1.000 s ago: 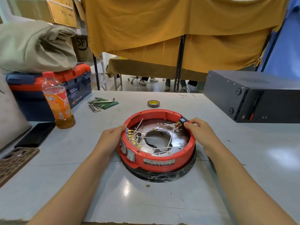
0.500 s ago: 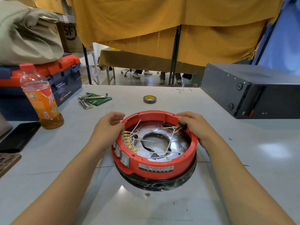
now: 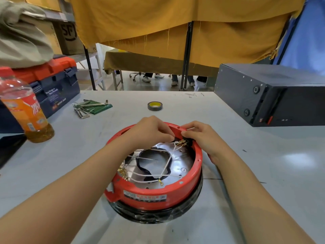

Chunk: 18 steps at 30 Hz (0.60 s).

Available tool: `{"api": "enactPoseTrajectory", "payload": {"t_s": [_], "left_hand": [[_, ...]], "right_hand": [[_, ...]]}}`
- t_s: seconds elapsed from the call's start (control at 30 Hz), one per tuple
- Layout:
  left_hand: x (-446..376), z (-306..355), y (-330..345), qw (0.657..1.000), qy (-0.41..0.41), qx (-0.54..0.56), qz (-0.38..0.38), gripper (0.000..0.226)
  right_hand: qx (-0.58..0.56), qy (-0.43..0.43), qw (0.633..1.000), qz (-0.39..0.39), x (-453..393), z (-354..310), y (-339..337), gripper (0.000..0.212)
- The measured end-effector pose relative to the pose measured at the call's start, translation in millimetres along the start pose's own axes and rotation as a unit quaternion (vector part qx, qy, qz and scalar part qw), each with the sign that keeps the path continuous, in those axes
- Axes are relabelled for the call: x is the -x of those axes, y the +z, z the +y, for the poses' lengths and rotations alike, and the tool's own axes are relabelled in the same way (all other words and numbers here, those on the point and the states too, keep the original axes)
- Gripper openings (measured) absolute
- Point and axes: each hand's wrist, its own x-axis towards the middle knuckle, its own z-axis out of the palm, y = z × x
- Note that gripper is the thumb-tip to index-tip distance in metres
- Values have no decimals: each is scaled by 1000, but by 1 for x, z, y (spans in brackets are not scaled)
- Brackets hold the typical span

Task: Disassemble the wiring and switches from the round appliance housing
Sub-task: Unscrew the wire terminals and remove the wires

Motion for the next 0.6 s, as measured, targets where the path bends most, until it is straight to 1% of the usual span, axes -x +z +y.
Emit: {"api": "enactPoseTrajectory", "payload": {"t_s": [0.1, 0.17, 0.3, 0.47, 0.6], "left_hand": [[-9, 3, 6, 998, -17, 44, -48, 7], [-10, 2, 9, 996, -20, 59, -63, 6], [-13, -4, 12, 992, -39, 101, -61, 9], [-14, -5, 14, 990, -62, 112, -53, 14], [-13, -4, 16, 989, -60, 128, -51, 16]], "right_hand": [[-20, -8, 1000, -8, 1, 3, 0, 11], [-28, -11, 1000, -7, 0, 4, 0, 11], [-14, -13, 1000, -19, 0, 5, -2, 10], [18, -27, 999, -28, 0, 5, -3, 11], [42, -27, 998, -33, 3, 3, -3, 12]]}}
